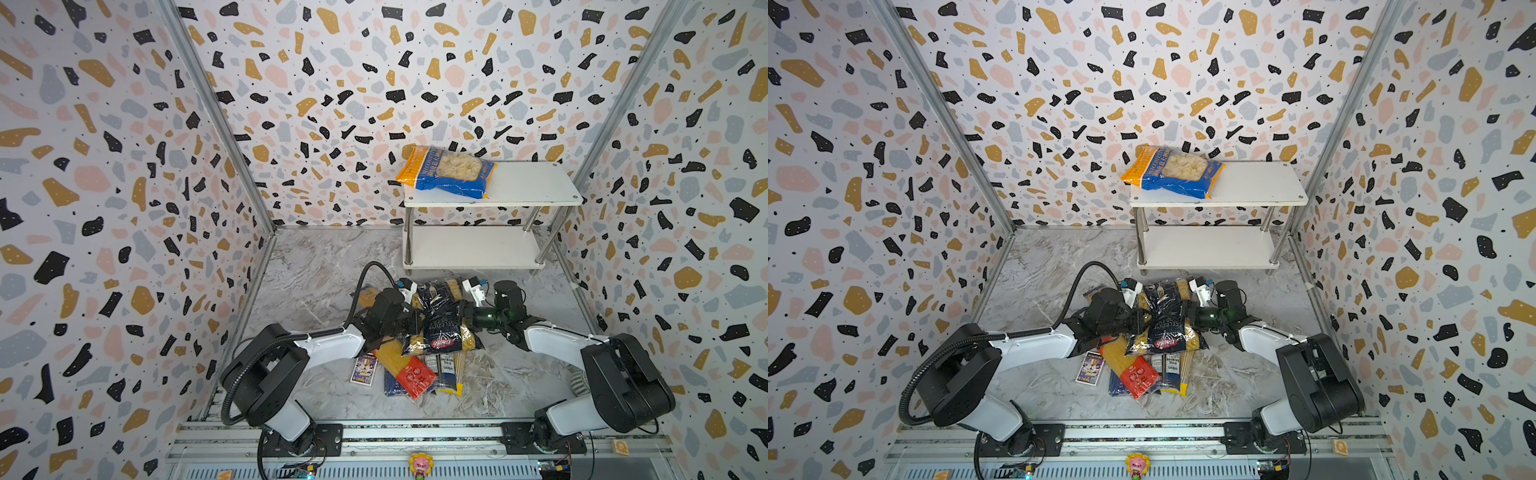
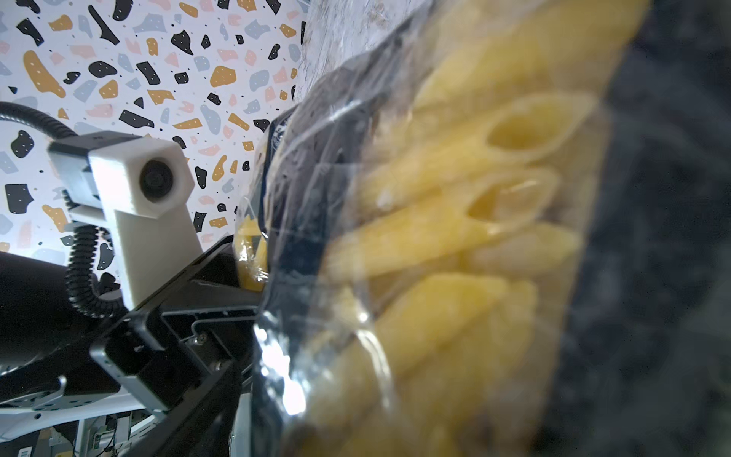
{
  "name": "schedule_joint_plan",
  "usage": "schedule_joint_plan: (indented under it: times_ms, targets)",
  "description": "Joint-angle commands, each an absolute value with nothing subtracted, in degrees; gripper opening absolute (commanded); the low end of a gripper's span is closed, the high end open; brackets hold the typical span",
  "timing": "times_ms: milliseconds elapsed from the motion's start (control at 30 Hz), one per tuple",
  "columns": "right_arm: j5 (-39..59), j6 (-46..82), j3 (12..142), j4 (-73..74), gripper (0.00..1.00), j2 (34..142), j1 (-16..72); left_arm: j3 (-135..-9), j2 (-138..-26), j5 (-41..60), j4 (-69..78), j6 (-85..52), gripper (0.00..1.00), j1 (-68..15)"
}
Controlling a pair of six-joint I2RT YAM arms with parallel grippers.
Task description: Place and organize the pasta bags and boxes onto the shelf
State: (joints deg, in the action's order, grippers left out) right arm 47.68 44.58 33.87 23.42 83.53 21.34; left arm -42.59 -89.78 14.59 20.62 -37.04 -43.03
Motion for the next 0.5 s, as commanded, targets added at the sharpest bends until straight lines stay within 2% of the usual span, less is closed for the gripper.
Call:
schedule_joint_plan:
  times_ms: [0, 167, 233, 300, 400, 467]
  targets:
    - [60.0, 46.4, 39.8, 42.8, 0.84, 82.2, 26.3, -42.5, -90.3, 18.2, 21.7, -36.5, 0.26, -44.9]
    - [60.8, 46.0, 40.9, 42.8, 0.61, 83.2, 27.1, -42.2, -89.3, 17.8, 21.5, -36.1, 0.30, -44.9]
    - [60.8, 45.9, 41.3, 42.6, 0.56, 83.2, 27.2, -42.4, -89.0, 17.7, 20.9, -35.5, 0.33, -44.9]
    - [60.8, 45.9, 41.6, 42.6, 0.53, 83.1, 27.1, -43.0, -88.4, 16.8, 18.7, -34.3, 0.42, -44.9]
    - [61.3, 46.8, 41.4, 44.0, 0.48, 82.9, 27.2, -43.8, -87.4, 14.3, 15.2, -32.8, 0.63, -44.9]
    - [61.2, 47.1, 41.3, 44.3, 0.46, 82.6, 27.2, -44.2, -86.7, 12.7, 12.4, -32.2, 0.70, -44.8]
